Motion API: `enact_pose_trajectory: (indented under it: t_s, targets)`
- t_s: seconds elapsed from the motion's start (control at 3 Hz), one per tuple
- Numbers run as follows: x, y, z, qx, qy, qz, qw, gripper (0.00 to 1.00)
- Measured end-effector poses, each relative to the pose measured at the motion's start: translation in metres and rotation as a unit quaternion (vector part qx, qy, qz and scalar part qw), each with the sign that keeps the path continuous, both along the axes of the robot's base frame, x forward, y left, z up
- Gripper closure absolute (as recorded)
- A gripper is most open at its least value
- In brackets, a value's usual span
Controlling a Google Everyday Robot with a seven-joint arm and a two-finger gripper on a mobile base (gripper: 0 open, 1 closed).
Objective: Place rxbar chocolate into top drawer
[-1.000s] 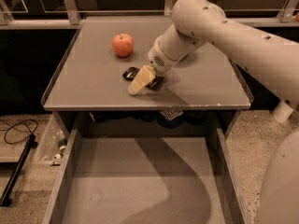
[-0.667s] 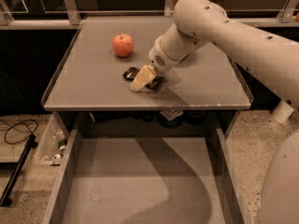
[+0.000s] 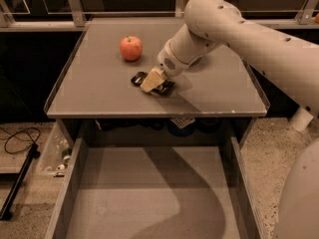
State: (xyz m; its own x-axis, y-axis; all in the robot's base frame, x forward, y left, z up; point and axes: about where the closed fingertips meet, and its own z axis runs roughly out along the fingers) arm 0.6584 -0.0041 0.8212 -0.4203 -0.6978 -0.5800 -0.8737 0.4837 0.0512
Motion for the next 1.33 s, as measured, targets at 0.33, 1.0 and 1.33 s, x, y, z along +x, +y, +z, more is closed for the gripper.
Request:
enact_pose_trajectory:
  t_s: [0.33,1.0,1.33]
  targets:
    - [0.0,0.0,0.0,0.0,0.0,0.0,1.0,1.0]
    - [0.001,0.0,0.011,0.0,0.0,0.0,1.0,1.0]
    - [-0.008,0.006,0.008,0.021,0.01,0.027,0.9994,1.0]
